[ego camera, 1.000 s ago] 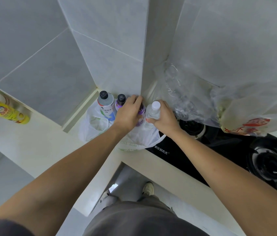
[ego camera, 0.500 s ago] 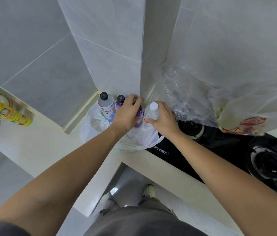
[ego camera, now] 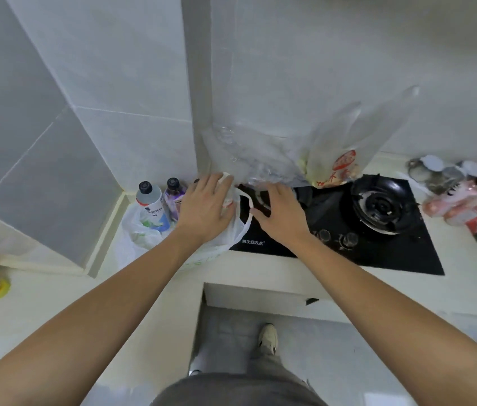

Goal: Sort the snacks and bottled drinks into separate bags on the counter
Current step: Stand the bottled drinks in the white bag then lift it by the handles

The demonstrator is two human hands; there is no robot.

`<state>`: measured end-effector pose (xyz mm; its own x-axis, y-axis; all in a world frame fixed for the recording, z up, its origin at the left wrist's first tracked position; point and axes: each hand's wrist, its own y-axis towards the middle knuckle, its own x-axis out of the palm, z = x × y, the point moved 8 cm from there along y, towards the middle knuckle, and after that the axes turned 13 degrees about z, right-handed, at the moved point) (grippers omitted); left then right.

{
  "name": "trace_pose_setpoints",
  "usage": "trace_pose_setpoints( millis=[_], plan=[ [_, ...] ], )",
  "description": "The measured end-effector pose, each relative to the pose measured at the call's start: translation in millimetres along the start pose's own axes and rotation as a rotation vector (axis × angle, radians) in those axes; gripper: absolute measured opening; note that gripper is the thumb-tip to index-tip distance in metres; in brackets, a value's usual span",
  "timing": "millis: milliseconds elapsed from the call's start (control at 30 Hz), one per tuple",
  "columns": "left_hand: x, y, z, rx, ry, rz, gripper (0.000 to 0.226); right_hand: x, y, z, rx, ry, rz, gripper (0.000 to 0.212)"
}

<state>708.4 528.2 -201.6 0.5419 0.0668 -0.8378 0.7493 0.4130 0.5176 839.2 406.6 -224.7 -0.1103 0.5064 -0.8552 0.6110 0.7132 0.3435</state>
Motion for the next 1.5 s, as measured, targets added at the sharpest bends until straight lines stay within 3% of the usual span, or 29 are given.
trace_pose_setpoints(
  millis=[167, 433, 767, 1133, 1500],
  plan=[
    [7, 2, 81, 0.157, -0.068, -0.036, 0.058, -63, -56, 56, 0.09, -0.125, 0.082, 0.067],
    [49, 5, 271, 0.338, -0.148, -0.147, 0.067, -180, -165, 195, 0.339, -0.234, 0.226, 0.069],
    [111, 7, 518, 0.409, -0.227, -0.205, 0.068, -307, -266, 388, 0.489, -0.335, 0.241, 0.068],
    [187, 43, 676, 0.462, -0.263, -0.268, 0.067, -369, -292, 564, 0.639, -0.319, 0.305, 0.066],
    [313, 145, 801, 0.486, -0.399, -0.309, 0.056, -416, -229, 734, 0.731, -0.343, 0.341, 0.057]
  ],
)
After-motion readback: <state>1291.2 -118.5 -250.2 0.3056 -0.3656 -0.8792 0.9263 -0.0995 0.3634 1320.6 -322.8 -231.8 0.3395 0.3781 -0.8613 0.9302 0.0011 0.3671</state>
